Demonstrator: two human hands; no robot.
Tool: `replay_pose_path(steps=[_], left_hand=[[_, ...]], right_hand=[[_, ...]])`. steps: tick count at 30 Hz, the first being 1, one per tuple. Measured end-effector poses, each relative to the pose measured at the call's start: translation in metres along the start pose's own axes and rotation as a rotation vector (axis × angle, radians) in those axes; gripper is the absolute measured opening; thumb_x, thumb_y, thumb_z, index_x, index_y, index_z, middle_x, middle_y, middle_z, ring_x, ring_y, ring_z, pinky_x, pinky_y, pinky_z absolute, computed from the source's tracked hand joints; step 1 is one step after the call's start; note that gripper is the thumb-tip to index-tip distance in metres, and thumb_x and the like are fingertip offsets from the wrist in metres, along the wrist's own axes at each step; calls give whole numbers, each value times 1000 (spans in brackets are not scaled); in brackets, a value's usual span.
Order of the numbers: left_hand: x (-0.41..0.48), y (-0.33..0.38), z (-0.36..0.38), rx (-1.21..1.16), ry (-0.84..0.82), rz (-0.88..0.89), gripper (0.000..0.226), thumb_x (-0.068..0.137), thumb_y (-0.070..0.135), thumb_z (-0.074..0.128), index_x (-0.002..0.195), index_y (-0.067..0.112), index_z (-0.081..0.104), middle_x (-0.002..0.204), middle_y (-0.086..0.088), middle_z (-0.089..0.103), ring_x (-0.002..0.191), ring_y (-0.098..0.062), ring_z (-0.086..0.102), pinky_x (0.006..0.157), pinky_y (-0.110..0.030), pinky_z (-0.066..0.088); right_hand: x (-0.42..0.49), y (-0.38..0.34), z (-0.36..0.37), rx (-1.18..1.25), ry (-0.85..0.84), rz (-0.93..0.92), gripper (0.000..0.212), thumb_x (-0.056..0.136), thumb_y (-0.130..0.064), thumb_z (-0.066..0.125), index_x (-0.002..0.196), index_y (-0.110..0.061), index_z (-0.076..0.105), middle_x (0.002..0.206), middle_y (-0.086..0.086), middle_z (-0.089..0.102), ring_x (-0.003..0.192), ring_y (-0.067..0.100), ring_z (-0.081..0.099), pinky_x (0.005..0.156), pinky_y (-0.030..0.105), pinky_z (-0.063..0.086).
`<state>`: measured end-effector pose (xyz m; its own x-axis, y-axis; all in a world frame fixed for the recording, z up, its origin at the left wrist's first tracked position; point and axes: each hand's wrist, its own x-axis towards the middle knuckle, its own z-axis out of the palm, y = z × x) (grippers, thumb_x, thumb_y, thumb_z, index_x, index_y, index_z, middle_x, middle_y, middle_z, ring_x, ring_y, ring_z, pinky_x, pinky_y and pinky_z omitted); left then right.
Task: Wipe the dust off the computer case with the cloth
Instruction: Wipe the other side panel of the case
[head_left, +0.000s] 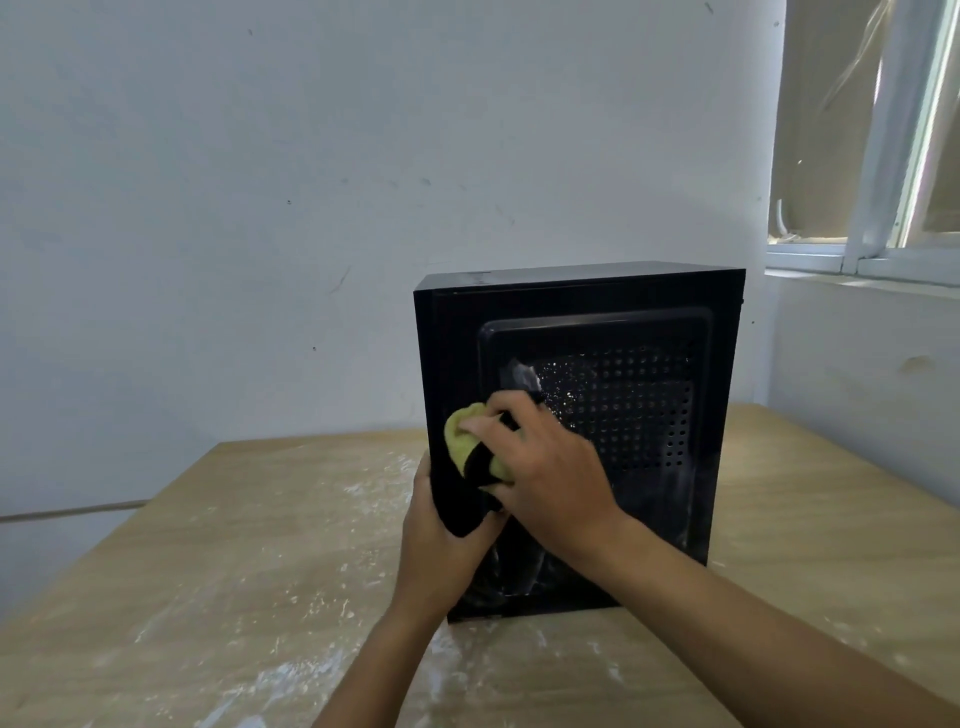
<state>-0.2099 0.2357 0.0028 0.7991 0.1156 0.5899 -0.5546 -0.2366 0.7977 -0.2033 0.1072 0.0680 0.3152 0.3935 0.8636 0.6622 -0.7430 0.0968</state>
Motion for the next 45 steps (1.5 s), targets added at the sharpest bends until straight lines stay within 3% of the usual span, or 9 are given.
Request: replay_pose_path(steps=[4, 9, 14, 17, 21, 29, 36, 42, 45], left_hand=[[30, 20, -18, 62, -14, 66, 77, 70, 61, 69, 137, 31, 43, 123, 21, 59, 113, 8, 56, 89, -11, 47], [92, 69, -25, 99, 30, 175, 76, 76, 54, 71, 140, 23, 43, 124, 17, 57, 110, 9, 56, 85, -6, 45], [137, 96, -25, 192, 68, 234, 76, 71, 61, 68, 136, 25, 52, 142, 11, 51, 133, -5, 43, 112, -29, 38], [147, 99, -22, 157, 68, 252, 56, 67, 58, 73, 113, 26, 68, 125, 16, 64, 132, 2, 44, 108, -20, 38], [149, 93, -21, 109, 99, 231, 33, 69, 45, 83, 93, 23, 74, 109, 13, 71, 124, 6, 51, 100, -12, 41], [147, 95, -23, 165, 128, 258, 39, 65, 51, 82, 91, 22, 76, 106, 7, 71, 102, 6, 62, 89, -11, 47], [145, 96, -20, 111, 178, 292, 34, 68, 40, 86, 88, 14, 76, 93, 10, 72, 89, 4, 65, 81, -9, 47], [143, 96, -19, 127, 198, 312, 36, 70, 39, 86, 90, 11, 75, 90, 10, 72, 85, 5, 65, 77, -9, 47], [143, 96, -19, 135, 203, 315, 37, 70, 39, 86, 90, 11, 75, 90, 8, 72, 85, 4, 65, 76, -9, 48]], right_hand=[[13, 20, -31, 43, 114, 136, 56, 61, -17, 85, 111, -17, 60, 113, 4, 53, 86, 21, 61, 58, 25, 55], [50, 44, -58, 38, 246, 261, 51, 65, -15, 83, 111, -18, 62, 113, 4, 51, 84, 16, 54, 59, 29, 50], [68, 49, -60, 56, 275, 302, 48, 67, -18, 81, 112, -23, 62, 113, -1, 49, 84, 13, 51, 60, 26, 44], [57, 39, -49, 17, 256, 244, 52, 62, -18, 85, 109, -19, 63, 111, 4, 52, 84, 21, 58, 59, 31, 54], [30, 27, -29, -25, 203, 119, 50, 58, -13, 82, 105, -15, 65, 109, 7, 57, 80, 23, 60, 52, 21, 47], [-26, 16, 0, 1, -39, 31, 55, 57, -17, 88, 105, -22, 62, 109, 0, 55, 71, 14, 55, 46, 20, 45], [8, 32, -31, -25, 82, 66, 57, 54, -13, 88, 106, -13, 66, 109, 9, 57, 79, 23, 62, 53, 27, 55], [66, 50, -61, 31, 238, 262, 52, 65, -12, 83, 112, -20, 63, 114, 5, 50, 80, 16, 51, 64, 28, 50], [60, 43, -53, -4, 228, 196, 55, 62, -12, 85, 111, -17, 63, 112, 7, 52, 83, 22, 58, 61, 32, 53]])
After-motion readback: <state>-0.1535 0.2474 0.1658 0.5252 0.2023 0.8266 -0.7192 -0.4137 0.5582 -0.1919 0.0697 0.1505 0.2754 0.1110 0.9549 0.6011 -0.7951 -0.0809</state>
